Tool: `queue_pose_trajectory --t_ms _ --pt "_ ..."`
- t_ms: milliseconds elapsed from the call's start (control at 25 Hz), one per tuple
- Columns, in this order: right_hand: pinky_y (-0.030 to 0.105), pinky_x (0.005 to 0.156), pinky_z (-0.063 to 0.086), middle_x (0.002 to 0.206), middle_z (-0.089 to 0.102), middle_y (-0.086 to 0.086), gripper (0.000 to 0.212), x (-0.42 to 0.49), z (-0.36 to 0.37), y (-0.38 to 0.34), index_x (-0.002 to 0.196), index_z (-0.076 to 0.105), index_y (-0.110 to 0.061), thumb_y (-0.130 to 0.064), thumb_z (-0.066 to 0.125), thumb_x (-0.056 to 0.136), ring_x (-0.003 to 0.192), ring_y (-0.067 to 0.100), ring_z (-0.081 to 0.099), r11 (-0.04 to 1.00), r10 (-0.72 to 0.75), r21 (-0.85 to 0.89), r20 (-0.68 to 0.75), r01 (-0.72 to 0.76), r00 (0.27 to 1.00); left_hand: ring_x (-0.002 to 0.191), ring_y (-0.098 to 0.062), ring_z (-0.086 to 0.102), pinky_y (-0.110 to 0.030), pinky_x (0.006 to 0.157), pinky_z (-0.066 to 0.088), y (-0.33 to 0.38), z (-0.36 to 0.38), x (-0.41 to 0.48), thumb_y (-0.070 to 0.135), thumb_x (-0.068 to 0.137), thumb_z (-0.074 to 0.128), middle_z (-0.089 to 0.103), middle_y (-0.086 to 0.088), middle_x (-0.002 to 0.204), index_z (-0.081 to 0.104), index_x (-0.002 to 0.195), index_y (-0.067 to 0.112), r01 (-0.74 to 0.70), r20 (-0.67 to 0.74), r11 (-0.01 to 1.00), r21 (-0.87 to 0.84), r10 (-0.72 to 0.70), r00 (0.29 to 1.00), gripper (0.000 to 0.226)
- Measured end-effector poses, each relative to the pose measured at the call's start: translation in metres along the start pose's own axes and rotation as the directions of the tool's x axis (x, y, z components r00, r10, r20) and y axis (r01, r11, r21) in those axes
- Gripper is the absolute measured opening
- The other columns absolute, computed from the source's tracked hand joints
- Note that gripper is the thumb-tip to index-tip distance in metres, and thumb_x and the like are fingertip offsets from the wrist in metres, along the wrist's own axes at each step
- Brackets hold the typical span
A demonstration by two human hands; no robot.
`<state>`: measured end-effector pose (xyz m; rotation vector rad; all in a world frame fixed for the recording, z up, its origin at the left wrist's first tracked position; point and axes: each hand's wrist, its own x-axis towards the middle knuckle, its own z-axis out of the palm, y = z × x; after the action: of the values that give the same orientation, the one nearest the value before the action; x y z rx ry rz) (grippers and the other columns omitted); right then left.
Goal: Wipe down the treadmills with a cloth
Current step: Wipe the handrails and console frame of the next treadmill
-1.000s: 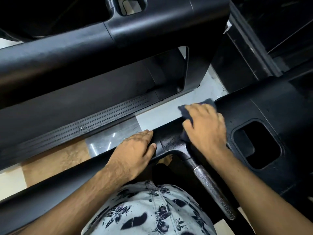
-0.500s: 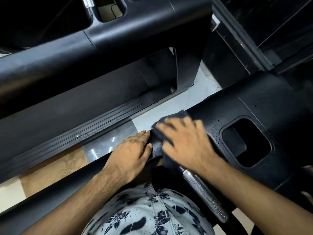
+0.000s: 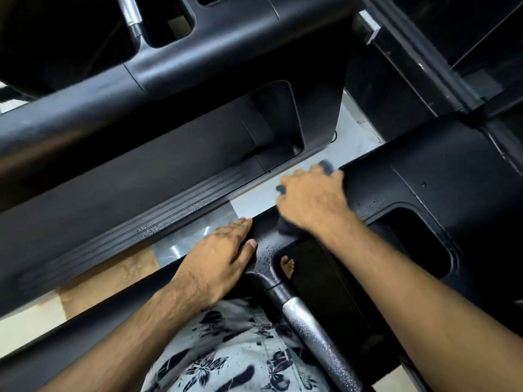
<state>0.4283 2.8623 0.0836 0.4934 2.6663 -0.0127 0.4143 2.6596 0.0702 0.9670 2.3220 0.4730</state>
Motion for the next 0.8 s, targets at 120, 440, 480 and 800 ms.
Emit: queue_pose_trajectory --t_ms 120,440,480,800 --pt "0.043 0.091 0.039 0.129 0.062 -0.005 0.037 -0.023 0.008 -0.007 0.122 0.058 -0.034 -0.047 0.042 0.091 0.123 0.021 0.052 0.949 -0.311 0.045 -0.033 0.312 0.950 0.143 -0.006 0.027 -0.014 0.114 0.011 0.002 -0.001 0.003 0.043 0.102 0.033 0.032 0.004 0.156 0.029 0.152 0.019 -0.018 -0.007 1.000 -0.018 0.018 1.000 0.056" --pt "0.041 0.100 0.041 0.130 0.063 -0.010 0.048 -0.017 0.010 0.010 0.123 0.060 -0.035 -0.049 0.033 0.088 0.127 0.016 0.050 0.976 -0.213 0.045 -0.047 0.215 0.976 0.140 -0.010 0.035 -0.014 0.112 0.016 -0.004 0.002 0.025 0.053 0.094 0.023 0.040 0.002 0.152 0.036 0.148 0.017 -0.153 0.008 0.987 -0.041 0.153 0.988 0.066" --pt "0.042 0.099 0.041 0.131 0.062 -0.008 0.045 -0.003 0.003 0.026 0.124 0.059 -0.033 -0.048 0.035 0.090 0.127 0.018 0.049 0.996 -0.076 0.051 -0.032 0.078 0.997 0.142 -0.008 0.031 -0.014 0.112 0.012 -0.004 0.003 0.026 0.052 0.095 0.024 0.036 0.002 0.154 0.032 0.150 0.018 -0.151 0.012 0.987 -0.048 0.151 0.988 0.065" --pt "0.044 0.100 0.040 0.138 0.059 -0.011 0.052 -0.019 0.006 0.055 0.131 0.058 -0.034 -0.045 0.039 0.084 0.135 0.015 0.044 0.997 0.061 0.057 -0.160 -0.052 0.985 0.144 -0.004 0.023 -0.013 0.113 0.007 0.004 0.004 0.039 0.055 0.095 0.018 0.027 0.005 0.158 0.025 0.153 0.020 -0.181 -0.007 0.982 -0.051 0.181 0.983 0.068"
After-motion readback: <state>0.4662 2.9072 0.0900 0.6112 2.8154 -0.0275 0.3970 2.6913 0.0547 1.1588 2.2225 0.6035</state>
